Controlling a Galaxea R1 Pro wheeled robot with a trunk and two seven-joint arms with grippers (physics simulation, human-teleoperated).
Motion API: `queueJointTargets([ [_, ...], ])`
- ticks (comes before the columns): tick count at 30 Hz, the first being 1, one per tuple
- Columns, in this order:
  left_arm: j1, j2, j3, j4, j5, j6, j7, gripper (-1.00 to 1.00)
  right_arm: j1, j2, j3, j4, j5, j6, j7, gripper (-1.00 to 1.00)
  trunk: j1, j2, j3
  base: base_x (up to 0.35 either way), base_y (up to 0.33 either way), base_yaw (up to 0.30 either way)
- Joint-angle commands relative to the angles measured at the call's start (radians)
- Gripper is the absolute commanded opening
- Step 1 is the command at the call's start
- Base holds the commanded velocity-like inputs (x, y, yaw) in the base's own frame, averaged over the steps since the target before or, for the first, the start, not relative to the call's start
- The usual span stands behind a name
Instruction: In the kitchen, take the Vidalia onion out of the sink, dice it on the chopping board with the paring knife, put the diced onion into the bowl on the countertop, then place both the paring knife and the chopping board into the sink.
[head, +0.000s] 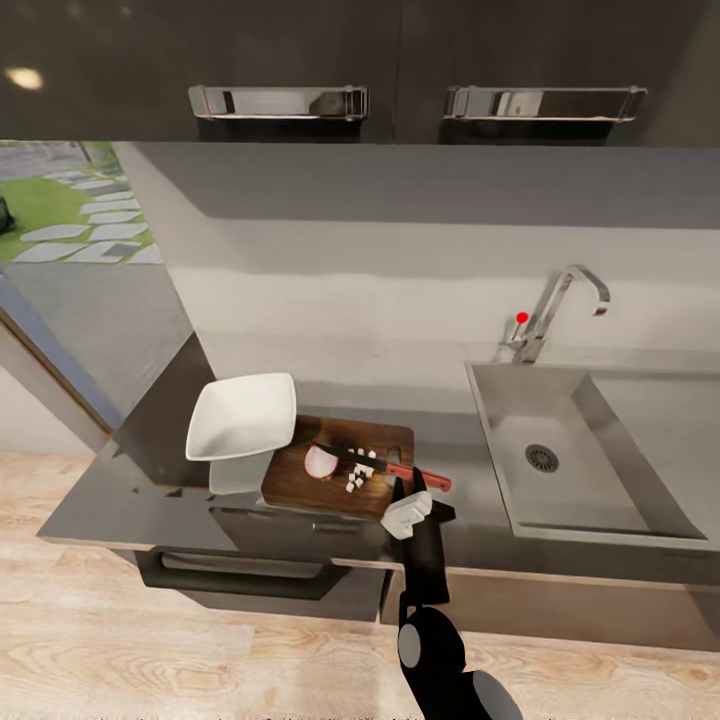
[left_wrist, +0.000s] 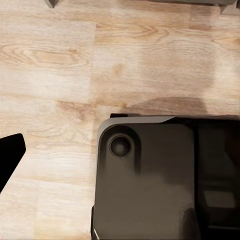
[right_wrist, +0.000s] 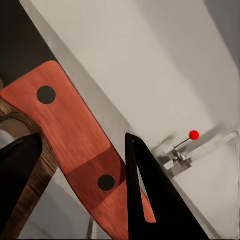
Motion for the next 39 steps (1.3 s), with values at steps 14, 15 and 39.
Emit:
queueJointTargets([
  [14,0.0,0.001,-0.007,-0.001,0.01,-0.002,0.007,1.0,-0.001,0.0,0.002,0.0,0.014,0.049,-0.004,-1.0,0.0,-0.001,-0.024,0.0,0.031,0.0],
  [15,0.0,0.001,-0.007,-0.001,0.01,-0.002,0.007,1.0,-0.001,0.0,0.002,0.0,0.014,0.049,-0.004,-1.0,0.0,-0.001,-0.025,0.0,0.129,0.0],
  [39,0.0,0.001,-0.007,0.001,0.01,-0.002,0.007,1.0,-0.001,0.0,-0.141,-0.193,-0.132,0.052,0.006,-1.0,0.0,-0.001,-0.026,0.0,0.009,0.0],
])
